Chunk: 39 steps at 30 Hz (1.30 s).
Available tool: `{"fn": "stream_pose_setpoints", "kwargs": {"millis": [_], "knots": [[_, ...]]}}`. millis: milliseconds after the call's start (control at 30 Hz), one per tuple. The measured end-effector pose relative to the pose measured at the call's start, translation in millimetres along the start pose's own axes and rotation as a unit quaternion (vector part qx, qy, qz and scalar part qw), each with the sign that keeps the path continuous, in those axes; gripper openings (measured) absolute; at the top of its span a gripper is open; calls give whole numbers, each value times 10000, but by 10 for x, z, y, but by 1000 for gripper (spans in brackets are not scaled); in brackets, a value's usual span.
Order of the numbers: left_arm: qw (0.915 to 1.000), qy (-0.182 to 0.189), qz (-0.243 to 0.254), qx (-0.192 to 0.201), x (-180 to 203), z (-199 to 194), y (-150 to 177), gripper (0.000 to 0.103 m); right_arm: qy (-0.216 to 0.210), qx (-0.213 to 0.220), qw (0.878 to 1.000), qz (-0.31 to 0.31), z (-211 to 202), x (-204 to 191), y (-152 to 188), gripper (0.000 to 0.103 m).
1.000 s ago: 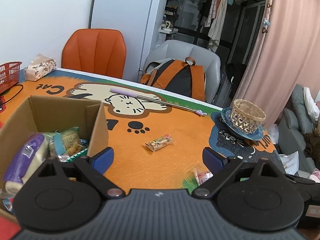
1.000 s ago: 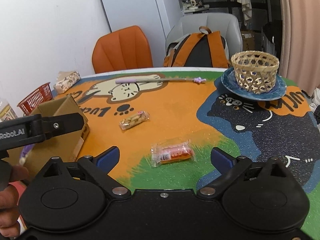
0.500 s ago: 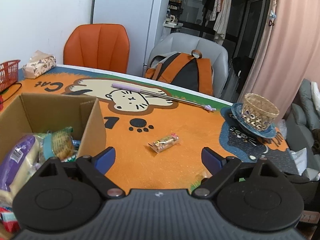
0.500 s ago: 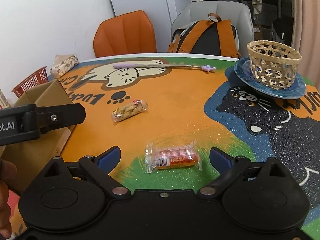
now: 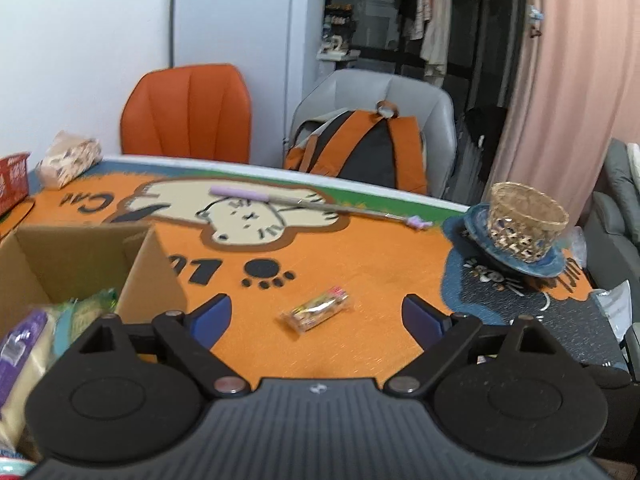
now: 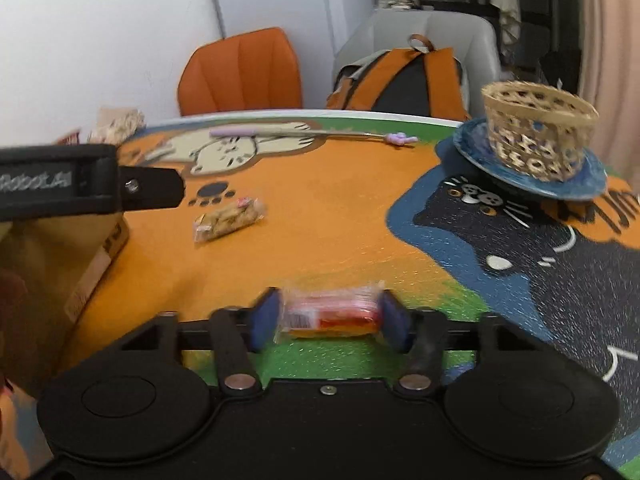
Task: Organize snacks
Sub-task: 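Grasp the red wrapped bar with right gripper while left lowers onto the peanut snack, then grasp the peanut snack stick with left gripper while right holds the red bar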
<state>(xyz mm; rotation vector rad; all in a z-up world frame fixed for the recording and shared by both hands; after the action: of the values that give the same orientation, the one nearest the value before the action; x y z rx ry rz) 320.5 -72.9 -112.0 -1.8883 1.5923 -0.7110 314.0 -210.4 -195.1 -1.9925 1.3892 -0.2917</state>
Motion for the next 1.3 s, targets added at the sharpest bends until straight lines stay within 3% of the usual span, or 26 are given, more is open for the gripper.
{"fn": "stream_pose_setpoints", "kwargs": {"millis": [100,433,667,867,1033,1300], "knots": [[9999,78,70,-118,83,90,-26,92,12,32,9999,106,-2,46,-7,49],[9990,-155,201,-378,133,523,-51,92,278,225,9971,670,-68,384,-46,49],[9979,-267,222,-547,127,838,-54,92,354,213,9965,723,-45,433,-40,49],[9973,-329,215,-623,104,1077,-65,85,370,207,9966,703,-43,429,-36,49],[9977,-258,197,-588,78,1124,-57,68,397,207,9967,674,-39,425,-37,50],[9985,-109,160,-508,67,980,42,29,442,198,9968,636,-40,414,-36,50]]}}
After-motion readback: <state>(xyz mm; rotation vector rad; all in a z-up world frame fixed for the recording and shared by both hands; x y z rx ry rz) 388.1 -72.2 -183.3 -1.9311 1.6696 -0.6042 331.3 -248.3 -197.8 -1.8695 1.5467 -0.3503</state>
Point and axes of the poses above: each gripper's, at about its wrist camera, not at the fingertips, and z roughly the way its jaws point, x to its right, y to its underside, the point moved 8 cm from there along z, roughly the way its jaws point, and after that the axes turned 10 degrees about -x, right-handed, at the moved point
